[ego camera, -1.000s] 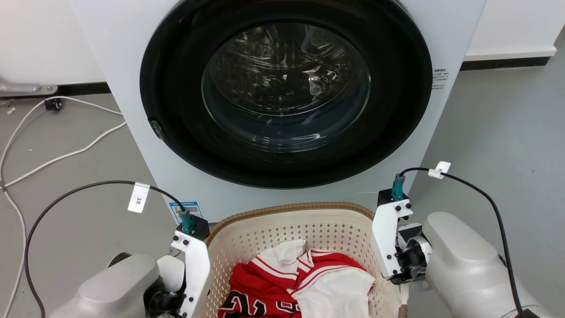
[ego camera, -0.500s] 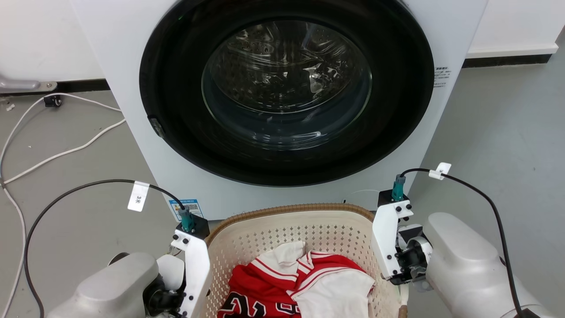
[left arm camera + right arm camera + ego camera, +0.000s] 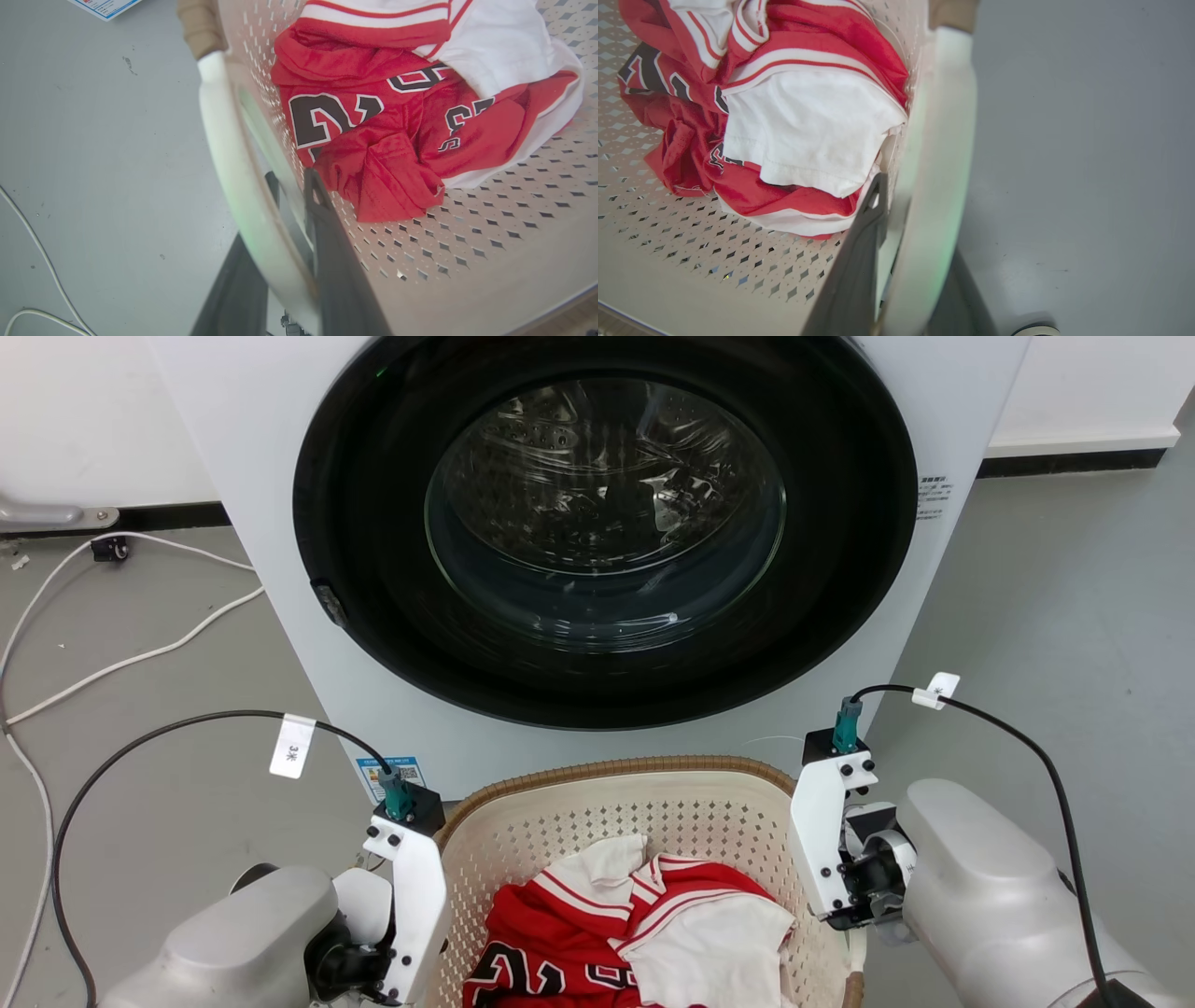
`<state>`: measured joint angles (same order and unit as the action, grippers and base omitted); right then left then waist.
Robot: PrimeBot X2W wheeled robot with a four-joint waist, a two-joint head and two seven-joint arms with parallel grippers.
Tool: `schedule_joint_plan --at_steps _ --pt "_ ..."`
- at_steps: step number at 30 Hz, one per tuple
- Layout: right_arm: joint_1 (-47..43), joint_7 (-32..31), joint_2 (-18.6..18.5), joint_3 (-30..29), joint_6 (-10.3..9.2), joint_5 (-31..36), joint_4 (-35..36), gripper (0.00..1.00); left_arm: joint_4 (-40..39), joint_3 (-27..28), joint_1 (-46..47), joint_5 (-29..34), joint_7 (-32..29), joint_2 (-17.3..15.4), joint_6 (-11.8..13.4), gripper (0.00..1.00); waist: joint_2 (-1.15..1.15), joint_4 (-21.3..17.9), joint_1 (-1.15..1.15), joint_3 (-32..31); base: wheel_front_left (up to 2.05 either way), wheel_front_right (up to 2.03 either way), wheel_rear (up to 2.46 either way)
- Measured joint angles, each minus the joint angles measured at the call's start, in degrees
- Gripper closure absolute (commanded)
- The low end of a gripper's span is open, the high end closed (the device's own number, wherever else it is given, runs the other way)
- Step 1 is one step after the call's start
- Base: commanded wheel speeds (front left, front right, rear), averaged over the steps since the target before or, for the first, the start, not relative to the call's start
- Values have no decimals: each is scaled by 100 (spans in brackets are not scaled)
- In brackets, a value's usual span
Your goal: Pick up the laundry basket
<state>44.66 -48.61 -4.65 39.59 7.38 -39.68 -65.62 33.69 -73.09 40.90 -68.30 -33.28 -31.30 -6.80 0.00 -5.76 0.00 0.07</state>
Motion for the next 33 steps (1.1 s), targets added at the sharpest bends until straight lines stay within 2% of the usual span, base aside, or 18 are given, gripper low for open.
schedule_joint_plan --at_steps 33 --pt "128 153 45 202 0 -236 -261 100 30 -1 50 14 -15 19 0 100 0 31 0 19 0 0 0"
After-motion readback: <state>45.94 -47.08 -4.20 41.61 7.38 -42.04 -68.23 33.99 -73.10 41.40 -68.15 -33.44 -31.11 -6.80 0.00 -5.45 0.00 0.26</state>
